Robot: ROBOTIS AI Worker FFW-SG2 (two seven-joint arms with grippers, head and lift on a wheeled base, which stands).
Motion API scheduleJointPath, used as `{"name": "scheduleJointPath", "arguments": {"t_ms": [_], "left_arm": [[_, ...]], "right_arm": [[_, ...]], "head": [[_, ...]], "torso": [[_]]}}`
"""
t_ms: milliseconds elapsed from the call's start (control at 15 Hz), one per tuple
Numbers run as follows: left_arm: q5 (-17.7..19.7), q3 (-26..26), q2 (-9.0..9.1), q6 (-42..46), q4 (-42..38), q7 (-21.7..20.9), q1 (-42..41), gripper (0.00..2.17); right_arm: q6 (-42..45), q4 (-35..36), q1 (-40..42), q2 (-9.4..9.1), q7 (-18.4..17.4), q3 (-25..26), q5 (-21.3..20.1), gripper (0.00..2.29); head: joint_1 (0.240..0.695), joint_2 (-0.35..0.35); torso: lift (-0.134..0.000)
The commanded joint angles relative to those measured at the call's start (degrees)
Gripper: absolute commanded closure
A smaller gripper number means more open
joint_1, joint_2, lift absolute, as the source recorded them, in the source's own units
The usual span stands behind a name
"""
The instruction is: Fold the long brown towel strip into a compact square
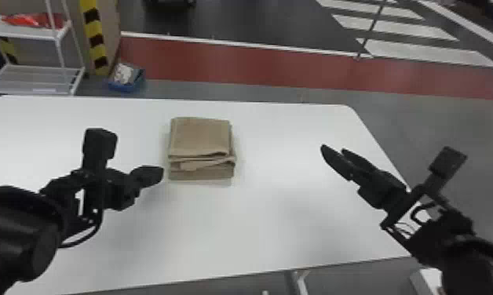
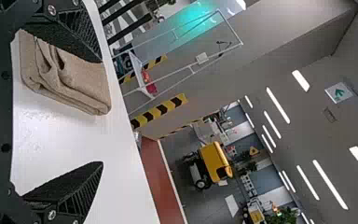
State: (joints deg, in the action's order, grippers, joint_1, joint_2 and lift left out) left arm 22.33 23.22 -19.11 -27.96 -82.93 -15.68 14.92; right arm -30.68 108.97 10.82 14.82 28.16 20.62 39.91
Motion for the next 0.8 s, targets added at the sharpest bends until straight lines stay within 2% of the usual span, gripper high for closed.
{"name": "scheduleJointPath", "arguments": {"t_ms": [0,67,133,200,333,400,467,667,733], "left_arm": [[1.5,-4.2,-1.37,-2.9,-6.9,0.6,-3.3,1.42],[3.6,-6.0,-2.07,-3.6,-10.0,2.0,-4.5,1.23],[4.4,-7.2,-2.86,-4.3,-12.8,3.3,-5.4,1.21],[4.7,-8.5,-3.03,-4.5,-15.5,4.7,-6.4,1.10],[3.9,-10.7,-3.03,-3.8,-19.8,7.3,-8.4,0.26],[1.2,-10.9,-3.03,-1.4,-22.5,11.1,-9.7,0.06],[1.1,-12.4,-2.86,-0.7,-24.0,13.2,-11.0,0.06],[1.0,-16.3,-0.66,-0.5,-27.1,15.1,-14.0,0.06],[-1.1,-16.5,0.39,0.0,-27.5,16.5,-14.9,0.06]], "right_arm": [[0.0,-1.9,-1.6,0.04,-0.1,-0.3,-2.4,0.08],[-0.2,-2.9,-3.2,0.21,-0.3,-0.5,-4.8,0.08],[-0.9,-3.7,-4.5,0.48,-0.5,-0.9,-6.9,0.08],[-1.4,-4.1,-5.9,0.65,-0.5,-1.5,-8.0,0.08],[-2.7,-4.7,-7.9,0.92,-0.5,-2.3,-10.3,0.08],[-2.9,-4.6,-8.6,1.00,-0.5,-2.7,-11.9,0.08],[-2.9,-4.6,-9.2,1.53,-0.7,-3.4,-12.8,0.08],[-4.3,-4.6,-10.6,2.06,-2.3,-4.9,-15.8,0.08],[-3.9,-4.6,-10.7,2.06,-3.3,-5.4,-16.5,0.08]], "head": [[0.695,-0.211],[0.695,-0.203],[0.695,-0.199],[0.695,-0.194],[0.695,-0.183],[0.695,-0.171],[0.695,-0.163],[0.669,-0.136],[0.660,-0.127]], "torso": [[-0.120],[-0.120],[-0.120],[-0.120],[-0.120],[-0.120],[-0.120],[-0.120],[-0.120]]}}
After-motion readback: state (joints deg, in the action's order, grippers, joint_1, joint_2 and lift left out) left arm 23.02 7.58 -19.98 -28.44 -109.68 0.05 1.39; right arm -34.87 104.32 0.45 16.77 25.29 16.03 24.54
